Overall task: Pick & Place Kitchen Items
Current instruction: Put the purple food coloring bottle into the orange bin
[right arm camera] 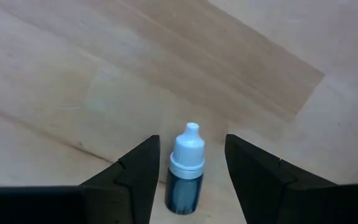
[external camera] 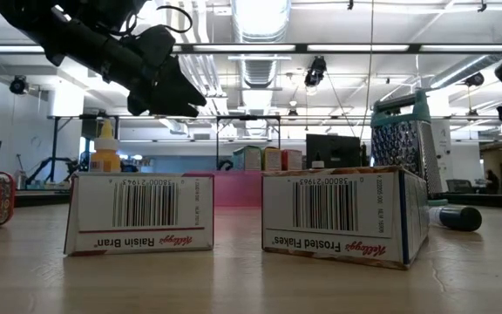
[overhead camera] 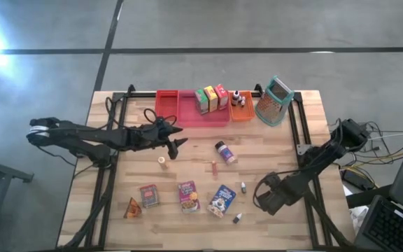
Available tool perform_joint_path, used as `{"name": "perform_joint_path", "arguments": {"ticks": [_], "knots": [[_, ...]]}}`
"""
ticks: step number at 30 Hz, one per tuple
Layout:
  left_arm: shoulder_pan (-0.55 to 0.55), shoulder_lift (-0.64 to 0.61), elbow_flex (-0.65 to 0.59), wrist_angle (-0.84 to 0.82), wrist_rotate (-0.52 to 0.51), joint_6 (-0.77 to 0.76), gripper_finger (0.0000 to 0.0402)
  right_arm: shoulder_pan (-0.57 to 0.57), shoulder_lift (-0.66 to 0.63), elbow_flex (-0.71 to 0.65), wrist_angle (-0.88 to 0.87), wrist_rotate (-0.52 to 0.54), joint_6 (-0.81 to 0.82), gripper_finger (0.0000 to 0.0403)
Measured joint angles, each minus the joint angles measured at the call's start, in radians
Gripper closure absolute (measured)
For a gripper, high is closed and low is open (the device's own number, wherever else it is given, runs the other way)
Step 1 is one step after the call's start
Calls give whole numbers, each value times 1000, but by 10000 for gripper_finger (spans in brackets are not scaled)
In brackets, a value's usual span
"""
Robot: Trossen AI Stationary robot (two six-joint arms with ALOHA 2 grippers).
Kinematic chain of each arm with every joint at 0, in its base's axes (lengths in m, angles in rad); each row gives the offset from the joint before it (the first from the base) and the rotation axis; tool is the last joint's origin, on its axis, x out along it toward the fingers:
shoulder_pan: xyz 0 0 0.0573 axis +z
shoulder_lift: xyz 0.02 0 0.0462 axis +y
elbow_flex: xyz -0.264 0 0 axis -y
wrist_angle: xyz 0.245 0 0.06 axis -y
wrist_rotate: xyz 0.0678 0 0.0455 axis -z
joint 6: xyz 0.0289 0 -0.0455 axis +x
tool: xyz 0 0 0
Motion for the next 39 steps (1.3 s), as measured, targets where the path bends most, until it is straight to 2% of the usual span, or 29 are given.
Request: {"name": "perform_joint_path", "arguments": {"ticks": [15,18,25,34,39], "knots": [[0,0,0,-1,0,-1,154,-1,14,3,23,-4,-16,338],[0,0,0,-1,0,-1,154,-1,12,2,21,-5,-25,343],[0,0,0,10,0,0,154,1,-21,-4,-2,-5,-54,325],[0,0,-4,30,8,1,154,0,-123,-3,-40,150,-79,341],[1,0,-43,102,72,2,154,0,-189,12,-41,310,-119,330]]}}
